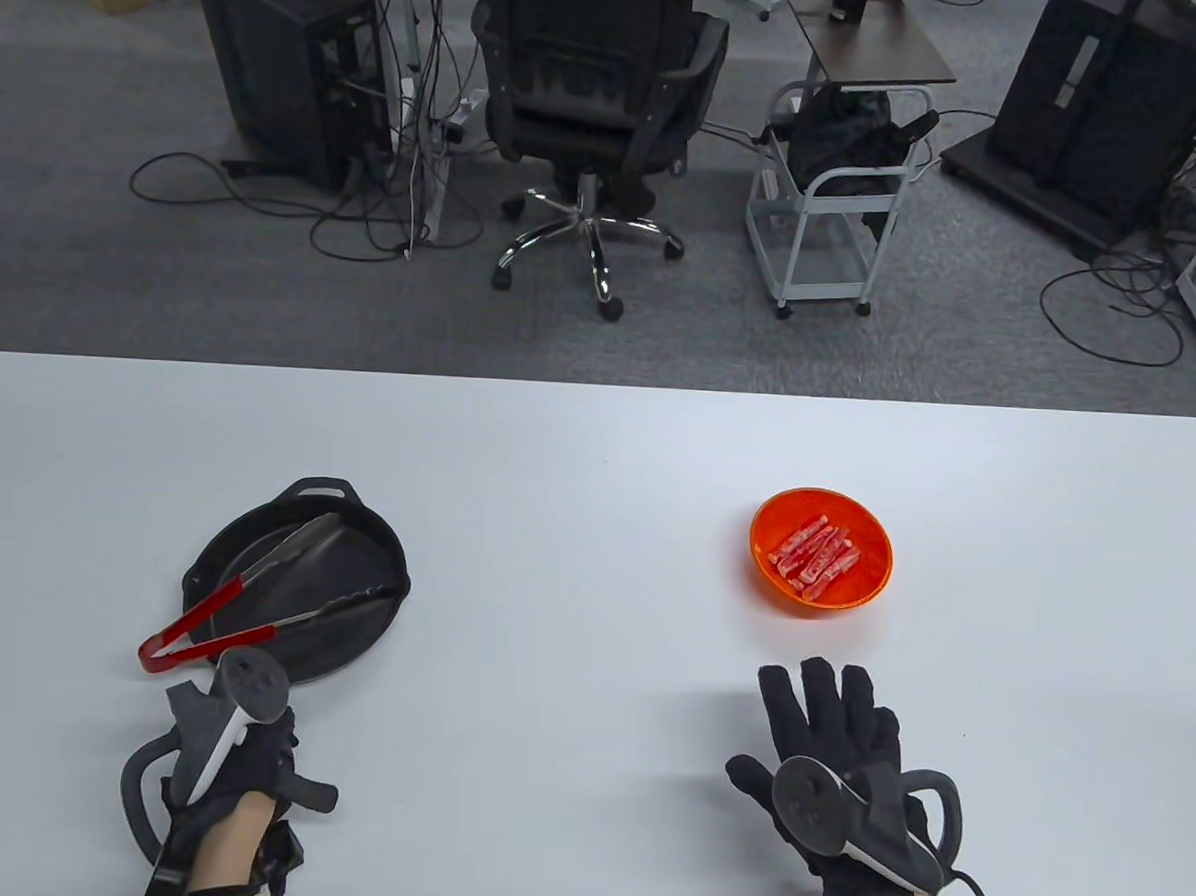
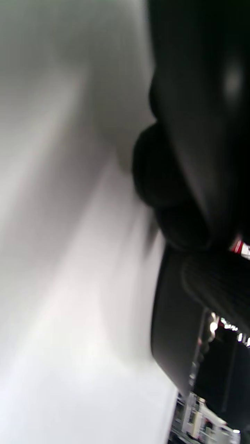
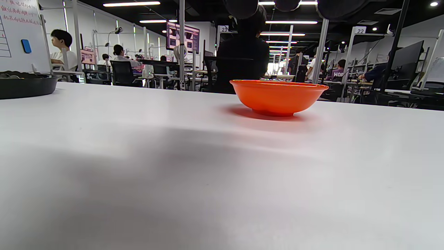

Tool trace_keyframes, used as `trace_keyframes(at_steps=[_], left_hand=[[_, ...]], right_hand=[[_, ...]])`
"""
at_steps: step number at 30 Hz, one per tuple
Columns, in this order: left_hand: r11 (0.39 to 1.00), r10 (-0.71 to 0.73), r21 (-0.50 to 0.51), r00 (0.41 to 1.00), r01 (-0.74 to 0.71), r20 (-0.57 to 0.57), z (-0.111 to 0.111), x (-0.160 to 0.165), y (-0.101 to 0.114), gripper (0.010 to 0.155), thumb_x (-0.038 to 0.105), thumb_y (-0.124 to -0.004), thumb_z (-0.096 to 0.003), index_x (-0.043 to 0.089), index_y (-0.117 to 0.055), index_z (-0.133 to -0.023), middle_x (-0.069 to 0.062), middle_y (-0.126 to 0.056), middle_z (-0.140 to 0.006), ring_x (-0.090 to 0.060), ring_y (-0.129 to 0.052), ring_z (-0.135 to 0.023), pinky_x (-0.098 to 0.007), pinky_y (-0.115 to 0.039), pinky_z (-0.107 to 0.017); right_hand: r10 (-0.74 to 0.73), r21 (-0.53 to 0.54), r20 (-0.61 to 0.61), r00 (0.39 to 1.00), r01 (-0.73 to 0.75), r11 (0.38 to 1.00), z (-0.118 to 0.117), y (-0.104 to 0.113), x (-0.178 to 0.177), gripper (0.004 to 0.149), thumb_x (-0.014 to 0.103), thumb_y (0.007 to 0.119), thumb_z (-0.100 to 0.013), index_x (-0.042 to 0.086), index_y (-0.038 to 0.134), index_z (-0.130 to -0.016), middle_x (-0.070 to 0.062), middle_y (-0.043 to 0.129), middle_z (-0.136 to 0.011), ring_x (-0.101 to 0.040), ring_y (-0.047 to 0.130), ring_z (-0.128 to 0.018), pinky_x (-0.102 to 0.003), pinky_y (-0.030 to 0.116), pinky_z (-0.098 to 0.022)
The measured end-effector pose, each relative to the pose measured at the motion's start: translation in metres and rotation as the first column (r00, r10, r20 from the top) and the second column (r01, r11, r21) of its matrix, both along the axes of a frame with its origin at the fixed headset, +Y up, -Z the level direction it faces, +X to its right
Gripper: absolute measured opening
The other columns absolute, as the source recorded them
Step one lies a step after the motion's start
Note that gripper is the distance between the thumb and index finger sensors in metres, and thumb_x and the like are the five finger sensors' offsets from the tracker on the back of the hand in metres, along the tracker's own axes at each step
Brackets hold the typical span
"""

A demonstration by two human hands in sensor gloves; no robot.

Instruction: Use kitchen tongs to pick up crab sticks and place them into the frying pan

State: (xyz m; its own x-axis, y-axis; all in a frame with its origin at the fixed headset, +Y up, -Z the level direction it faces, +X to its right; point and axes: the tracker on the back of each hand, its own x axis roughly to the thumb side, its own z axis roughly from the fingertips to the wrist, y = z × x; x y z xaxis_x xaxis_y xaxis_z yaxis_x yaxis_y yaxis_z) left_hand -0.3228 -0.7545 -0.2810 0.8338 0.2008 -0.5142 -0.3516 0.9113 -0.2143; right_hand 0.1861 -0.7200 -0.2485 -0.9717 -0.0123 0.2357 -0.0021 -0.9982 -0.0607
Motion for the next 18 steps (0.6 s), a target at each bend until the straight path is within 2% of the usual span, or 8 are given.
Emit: trace_keyframes(at_steps=[3,5,11,18], left_hand=[[0.990,0.139,0.015,0.990,-0.139,-0.004,-0.001,-0.003,-0.006,0.060,0.048,-0.074,-0.0588,0.002,-0.075,-0.097,0.002,-0.099,-0.059,-0.016,-0.106,-0.031,-0.038,-0.092,-0.028],[0.978,0.196,0.064,0.980,-0.196,0.006,-0.001,-0.002,-0.009,0.057,0.047,-0.073,-0.0594,0.003,-0.074,-0.096,0.004,-0.098,-0.057,-0.010,-0.104,-0.025,-0.034,-0.092,-0.023],[0.982,0.143,0.124,0.990,-0.143,0.008,-0.001,0.015,-0.006,0.056,0.046,-0.071,-0.0609,0.001,-0.074,-0.094,0.006,-0.098,-0.054,-0.005,-0.100,-0.018,-0.029,-0.091,-0.017],[0.972,0.175,0.146,0.981,-0.185,0.079,0.001,0.058,0.010,0.055,0.045,-0.071,-0.0616,0.000,-0.075,-0.093,0.006,-0.098,-0.053,-0.004,-0.100,-0.017,-0.028,-0.092,-0.014]], right_hand=[[-0.001,-0.002,-0.001,1.000,0.001,1.000,0.000,0.000,0.000,0.085,0.065,0.041,-0.052,0.018,0.024,-0.120,-0.028,0.032,-0.122,-0.060,0.031,-0.104,-0.074,0.048,-0.069],[-0.001,-0.005,-0.003,1.000,0.001,1.000,0.000,0.000,-0.001,0.085,0.065,0.041,-0.052,0.018,0.024,-0.120,-0.028,0.032,-0.122,-0.061,0.031,-0.104,-0.074,0.048,-0.069],[0.003,-0.008,-0.007,1.000,-0.003,1.000,0.000,-0.001,-0.001,0.085,0.065,0.042,-0.052,0.018,0.024,-0.120,-0.028,0.033,-0.122,-0.060,0.031,-0.104,-0.074,0.048,-0.069],[-0.001,-0.009,0.004,1.000,0.001,1.000,-0.001,0.000,0.003,0.085,0.065,0.042,-0.052,0.018,0.024,-0.120,-0.028,0.033,-0.122,-0.061,0.031,-0.104,-0.074,0.048,-0.069]])
